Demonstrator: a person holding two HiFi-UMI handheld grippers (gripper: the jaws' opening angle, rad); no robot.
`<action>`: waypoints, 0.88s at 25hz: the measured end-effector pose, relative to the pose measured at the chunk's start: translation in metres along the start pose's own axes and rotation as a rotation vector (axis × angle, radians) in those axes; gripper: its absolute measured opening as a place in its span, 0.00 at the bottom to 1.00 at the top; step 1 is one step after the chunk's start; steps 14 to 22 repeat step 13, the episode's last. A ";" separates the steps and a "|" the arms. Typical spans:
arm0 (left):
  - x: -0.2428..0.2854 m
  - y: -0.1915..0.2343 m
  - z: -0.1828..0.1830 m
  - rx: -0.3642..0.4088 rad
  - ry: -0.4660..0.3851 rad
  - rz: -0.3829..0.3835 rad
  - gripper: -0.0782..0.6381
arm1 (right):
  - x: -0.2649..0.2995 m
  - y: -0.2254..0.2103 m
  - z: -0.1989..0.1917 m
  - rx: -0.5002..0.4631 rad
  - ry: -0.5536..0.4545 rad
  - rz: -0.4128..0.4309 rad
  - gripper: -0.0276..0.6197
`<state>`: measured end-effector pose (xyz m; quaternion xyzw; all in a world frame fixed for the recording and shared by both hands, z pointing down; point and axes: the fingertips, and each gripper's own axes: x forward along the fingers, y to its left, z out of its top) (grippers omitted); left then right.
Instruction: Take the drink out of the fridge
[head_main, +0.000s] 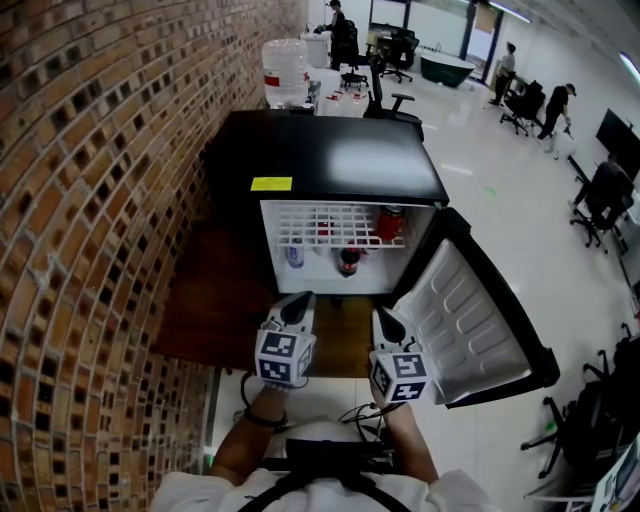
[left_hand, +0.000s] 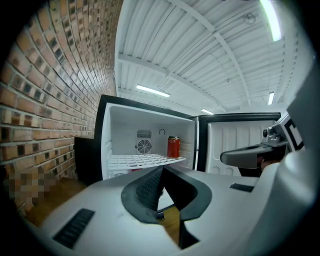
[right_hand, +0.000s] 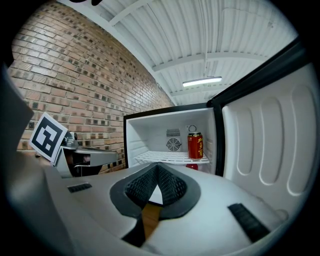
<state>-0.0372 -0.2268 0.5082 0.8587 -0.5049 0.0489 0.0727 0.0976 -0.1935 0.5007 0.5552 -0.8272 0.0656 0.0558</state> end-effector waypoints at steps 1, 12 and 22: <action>0.000 0.000 0.000 -0.002 0.000 -0.001 0.11 | 0.000 0.000 -0.001 0.001 0.002 0.000 0.06; -0.001 0.002 -0.003 -0.005 0.000 0.003 0.11 | 0.001 0.001 -0.003 0.005 0.005 0.000 0.06; -0.001 0.002 -0.004 -0.003 0.000 0.004 0.11 | 0.001 0.001 -0.003 0.005 0.004 0.000 0.06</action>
